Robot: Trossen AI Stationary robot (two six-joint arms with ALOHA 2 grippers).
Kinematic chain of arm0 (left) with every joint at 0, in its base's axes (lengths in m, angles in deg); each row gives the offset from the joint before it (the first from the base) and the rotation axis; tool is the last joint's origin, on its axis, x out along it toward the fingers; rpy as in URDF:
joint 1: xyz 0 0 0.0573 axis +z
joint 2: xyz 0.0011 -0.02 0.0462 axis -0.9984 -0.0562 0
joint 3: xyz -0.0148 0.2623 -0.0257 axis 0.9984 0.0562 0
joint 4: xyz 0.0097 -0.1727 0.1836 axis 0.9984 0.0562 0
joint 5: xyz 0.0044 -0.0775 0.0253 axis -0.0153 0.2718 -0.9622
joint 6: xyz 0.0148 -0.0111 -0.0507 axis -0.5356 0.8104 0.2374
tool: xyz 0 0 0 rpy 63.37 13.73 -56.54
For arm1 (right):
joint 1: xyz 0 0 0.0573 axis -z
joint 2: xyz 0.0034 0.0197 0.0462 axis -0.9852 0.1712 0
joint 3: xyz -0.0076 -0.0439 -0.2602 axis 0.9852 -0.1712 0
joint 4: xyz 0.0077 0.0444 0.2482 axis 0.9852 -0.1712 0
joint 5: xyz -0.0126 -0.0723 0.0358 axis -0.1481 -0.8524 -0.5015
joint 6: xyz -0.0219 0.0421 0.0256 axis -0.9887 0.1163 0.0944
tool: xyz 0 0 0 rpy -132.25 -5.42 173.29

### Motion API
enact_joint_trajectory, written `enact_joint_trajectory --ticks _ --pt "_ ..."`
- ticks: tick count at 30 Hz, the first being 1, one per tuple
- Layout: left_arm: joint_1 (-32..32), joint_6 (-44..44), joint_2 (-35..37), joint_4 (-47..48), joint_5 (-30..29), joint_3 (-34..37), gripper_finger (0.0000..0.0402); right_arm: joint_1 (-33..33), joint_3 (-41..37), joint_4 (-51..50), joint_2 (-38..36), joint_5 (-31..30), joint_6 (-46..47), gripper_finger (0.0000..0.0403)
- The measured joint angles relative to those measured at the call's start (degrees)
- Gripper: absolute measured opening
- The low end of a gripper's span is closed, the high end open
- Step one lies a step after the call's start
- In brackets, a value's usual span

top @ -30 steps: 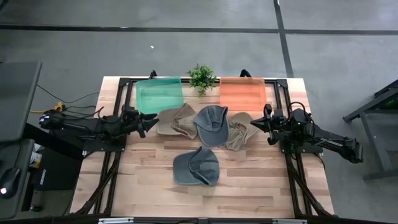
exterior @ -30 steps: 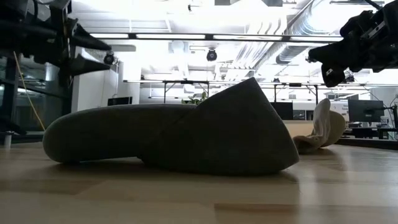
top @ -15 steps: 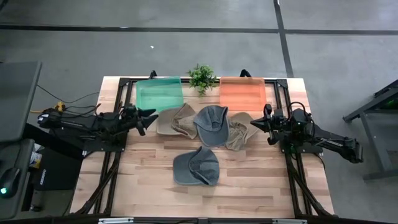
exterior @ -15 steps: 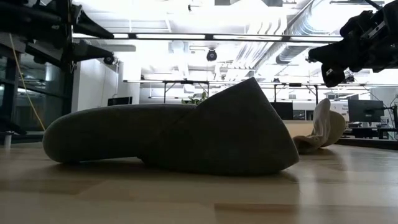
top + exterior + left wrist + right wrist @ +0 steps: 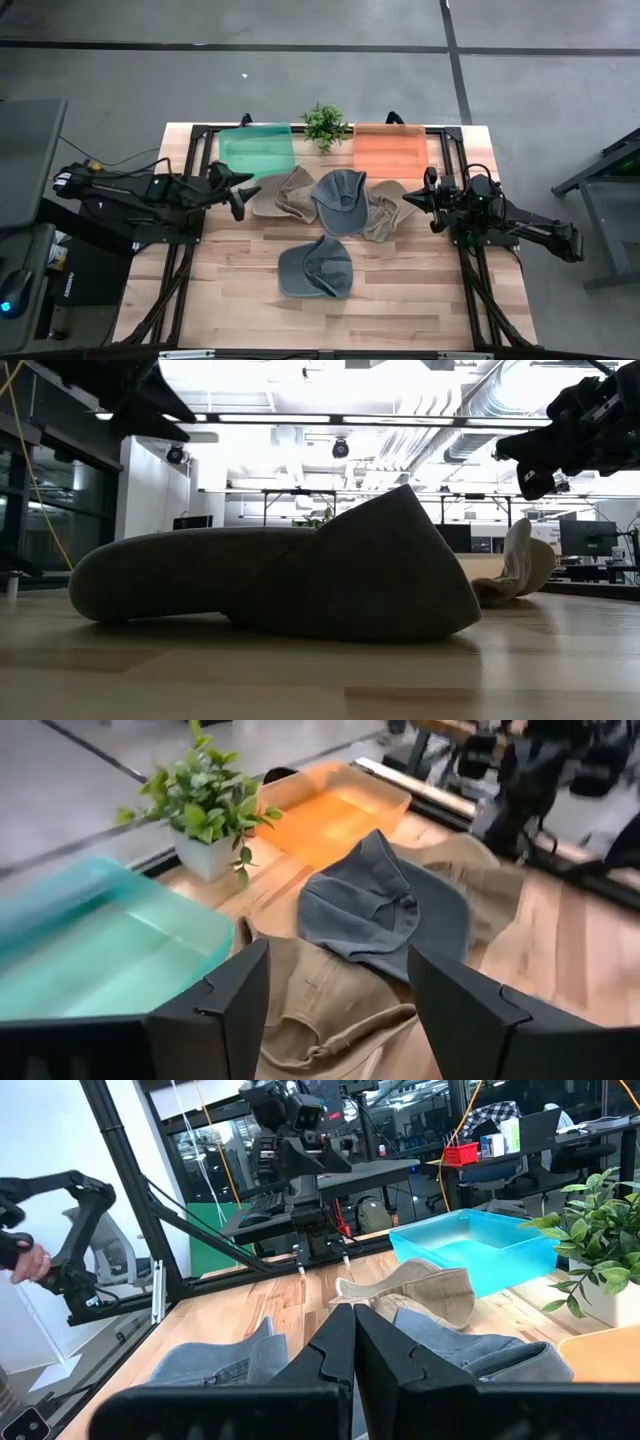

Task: Pick & Place hat
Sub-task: Put the left brown cap into the blue bin

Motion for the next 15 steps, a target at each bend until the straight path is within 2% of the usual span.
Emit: enact_joint_trajectory --ticks 9,15 --pt "0.0 -8.85 -10.11 2.92 0.78 -5.4 0.032 -0.01 0.01 0.0 0.01 0.0 0.0 0.0" --pt "0.0 -17.15 -18.15 12.74 4.61 -9.73 0.0322 -0.02 0.0 0.02 0.01 0.0 0.0 0.0"
